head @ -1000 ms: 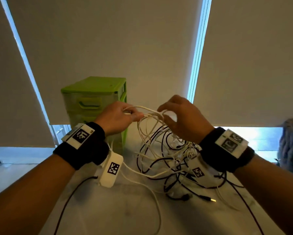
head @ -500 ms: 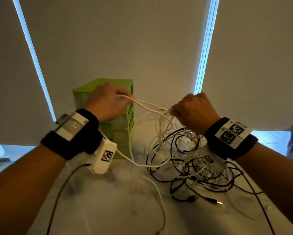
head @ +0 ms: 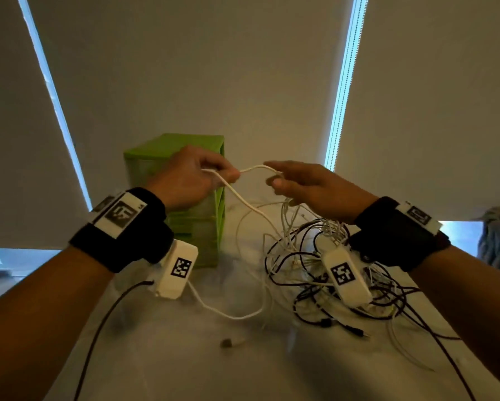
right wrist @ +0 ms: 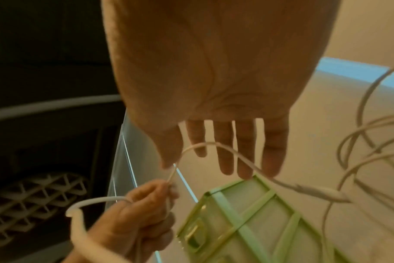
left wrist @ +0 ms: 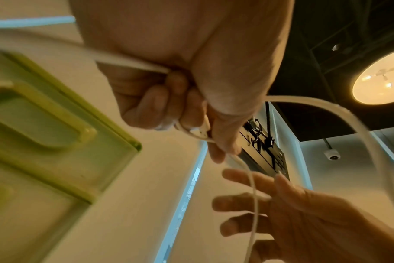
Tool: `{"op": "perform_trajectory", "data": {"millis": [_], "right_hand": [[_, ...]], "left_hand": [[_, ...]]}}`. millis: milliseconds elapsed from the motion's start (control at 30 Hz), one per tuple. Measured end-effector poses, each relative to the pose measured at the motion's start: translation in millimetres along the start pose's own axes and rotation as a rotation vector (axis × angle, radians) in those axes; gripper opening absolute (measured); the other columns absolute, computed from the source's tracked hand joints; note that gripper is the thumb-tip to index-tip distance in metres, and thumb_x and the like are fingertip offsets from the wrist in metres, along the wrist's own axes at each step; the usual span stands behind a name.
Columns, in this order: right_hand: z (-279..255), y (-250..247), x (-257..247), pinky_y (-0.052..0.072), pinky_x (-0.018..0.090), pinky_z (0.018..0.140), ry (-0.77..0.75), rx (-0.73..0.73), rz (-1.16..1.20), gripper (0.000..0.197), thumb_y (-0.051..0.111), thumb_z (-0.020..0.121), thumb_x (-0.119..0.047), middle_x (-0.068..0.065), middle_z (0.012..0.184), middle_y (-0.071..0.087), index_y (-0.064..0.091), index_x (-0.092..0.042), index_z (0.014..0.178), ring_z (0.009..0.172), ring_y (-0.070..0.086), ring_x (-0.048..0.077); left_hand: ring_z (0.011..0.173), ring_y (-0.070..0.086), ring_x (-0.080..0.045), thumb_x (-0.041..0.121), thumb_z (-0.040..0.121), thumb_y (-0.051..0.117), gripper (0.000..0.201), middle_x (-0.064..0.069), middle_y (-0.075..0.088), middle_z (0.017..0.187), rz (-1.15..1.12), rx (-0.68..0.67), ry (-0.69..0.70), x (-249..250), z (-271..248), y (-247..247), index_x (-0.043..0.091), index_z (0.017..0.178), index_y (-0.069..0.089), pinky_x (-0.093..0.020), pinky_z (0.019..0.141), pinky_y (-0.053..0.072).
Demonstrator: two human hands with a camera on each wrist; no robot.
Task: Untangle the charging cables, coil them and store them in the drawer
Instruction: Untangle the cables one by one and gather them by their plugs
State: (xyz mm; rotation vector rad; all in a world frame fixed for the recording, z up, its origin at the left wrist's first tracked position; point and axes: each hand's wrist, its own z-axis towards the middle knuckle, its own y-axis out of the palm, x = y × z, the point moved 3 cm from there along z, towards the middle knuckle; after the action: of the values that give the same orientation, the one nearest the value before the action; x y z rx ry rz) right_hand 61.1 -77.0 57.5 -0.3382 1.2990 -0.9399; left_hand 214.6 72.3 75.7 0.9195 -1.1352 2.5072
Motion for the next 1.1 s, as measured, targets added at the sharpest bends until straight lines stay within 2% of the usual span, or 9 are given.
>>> {"op": "perform_trajectory", "data": {"millis": [100, 267, 367, 500, 633, 733, 867, 967, 1100], "right_hand": [[-17, -5, -8, 0.055, 0.023, 0.072, -0.038, 0.001, -0.086, 0.022, 0.049, 0.099, -0.026, 0.000, 0.090, 0.071, 0.065, -0.019, 0.111, 0.079, 0.066, 0.006], [-101, -70, 39, 0.046, 0.030, 0.062, 0.146, 0.112, -0.226, 0.028, 0.047, 0.094, -0.039, -0.001, 0.056, 0.058, 0.071, -0.025, 0.087, 0.055, 0.052, 0.011], [-170, -100, 81, 0.046, 0.032, 0.060, 0.376, 0.126, -0.313, 0.025, 0.050, 0.096, -0.034, 0.001, 0.059, 0.058, 0.070, -0.030, 0.082, 0.057, 0.053, 0.016], [-254, -110, 128, 0.043, 0.006, 0.067, 0.696, 0.097, -0.416, 0.013, 0.056, 0.096, -0.021, 0.008, 0.095, 0.069, 0.066, -0.029, 0.093, 0.086, 0.061, 0.025], [-292, -99, 134, 0.045, 0.022, 0.083, 0.732, 0.163, -0.446, 0.024, 0.060, 0.093, -0.017, 0.010, 0.120, 0.065, 0.056, -0.038, 0.102, 0.103, 0.061, 0.023], [-284, -76, 77, 0.048, 0.019, 0.073, 0.506, 0.260, -0.113, 0.033, 0.063, 0.087, -0.038, 0.001, 0.111, 0.069, 0.063, -0.026, 0.117, 0.094, 0.067, 0.018], [-280, -40, 27, 0.051, 0.024, 0.063, 0.379, 0.072, 0.188, 0.041, 0.065, 0.076, -0.049, -0.001, 0.099, 0.069, 0.064, -0.027, 0.111, 0.074, 0.064, 0.015], [-295, -39, 41, 0.046, 0.020, 0.055, 0.445, 0.041, 0.118, 0.033, 0.053, 0.086, -0.036, -0.001, 0.074, 0.068, 0.067, -0.007, 0.092, 0.060, 0.058, 0.014], [-346, -35, 103, 0.050, 0.024, 0.064, 0.696, -0.129, 0.045, 0.024, 0.051, 0.097, -0.019, 0.001, 0.070, 0.065, 0.067, -0.006, 0.084, 0.065, 0.060, 0.015]], "left_hand": [[0.085, 0.062, -0.001, 0.016, 0.081, 0.076, 0.020, 0.012, 0.068, 0.089, -0.113, -0.127, 0.110, 17, -6, 22, 0.032, 0.091, 0.072, -0.023, 0.081, 0.048], [0.052, 0.034, -0.007, -0.006, 0.082, 0.051, 0.051, 0.005, 0.065, 0.084, -0.555, -0.249, 0.092, 42, -17, 44, 0.028, 0.120, 0.059, -0.018, 0.045, 0.026], [0.047, 0.025, -0.011, -0.006, 0.092, 0.036, 0.045, -0.001, 0.072, 0.091, -0.597, -0.234, 0.017, 65, -25, 70, 0.018, 0.126, 0.054, -0.023, 0.043, 0.022], [0.058, 0.058, -0.016, 0.024, 0.105, 0.033, 0.025, 0.000, 0.075, 0.095, -0.493, -0.302, 0.059, 103, -44, 113, 0.014, 0.114, 0.055, -0.029, 0.060, 0.051], [0.072, 0.057, 0.004, 0.040, 0.104, 0.028, 0.042, 0.014, 0.064, 0.081, -0.300, -0.519, 0.179, 139, -69, 164, 0.021, 0.102, 0.066, -0.019, 0.072, 0.044], [0.055, 0.048, 0.007, 0.037, 0.104, 0.031, 0.037, 0.026, 0.053, 0.060, -0.368, -0.611, 0.193, 169, -87, 190, 0.020, 0.106, 0.064, -0.007, 0.057, 0.037], [0.057, 0.046, -0.012, 0.029, 0.104, 0.038, 0.027, -0.002, 0.048, 0.066, -0.536, -0.680, 0.281, 201, -102, 206, 0.017, 0.103, 0.062, -0.024, 0.057, 0.048], [0.066, 0.055, -0.016, 0.024, 0.103, 0.040, 0.024, -0.009, 0.052, 0.077, -0.612, -0.731, 0.335, 209, -109, 212, 0.014, 0.097, 0.061, -0.028, 0.064, 0.053], [0.070, 0.061, -0.015, 0.025, 0.103, 0.040, 0.026, 0.001, 0.060, 0.085, -0.614, -0.826, 0.365, 204, -120, 221, 0.019, 0.095, 0.064, -0.024, 0.062, 0.049]]}}
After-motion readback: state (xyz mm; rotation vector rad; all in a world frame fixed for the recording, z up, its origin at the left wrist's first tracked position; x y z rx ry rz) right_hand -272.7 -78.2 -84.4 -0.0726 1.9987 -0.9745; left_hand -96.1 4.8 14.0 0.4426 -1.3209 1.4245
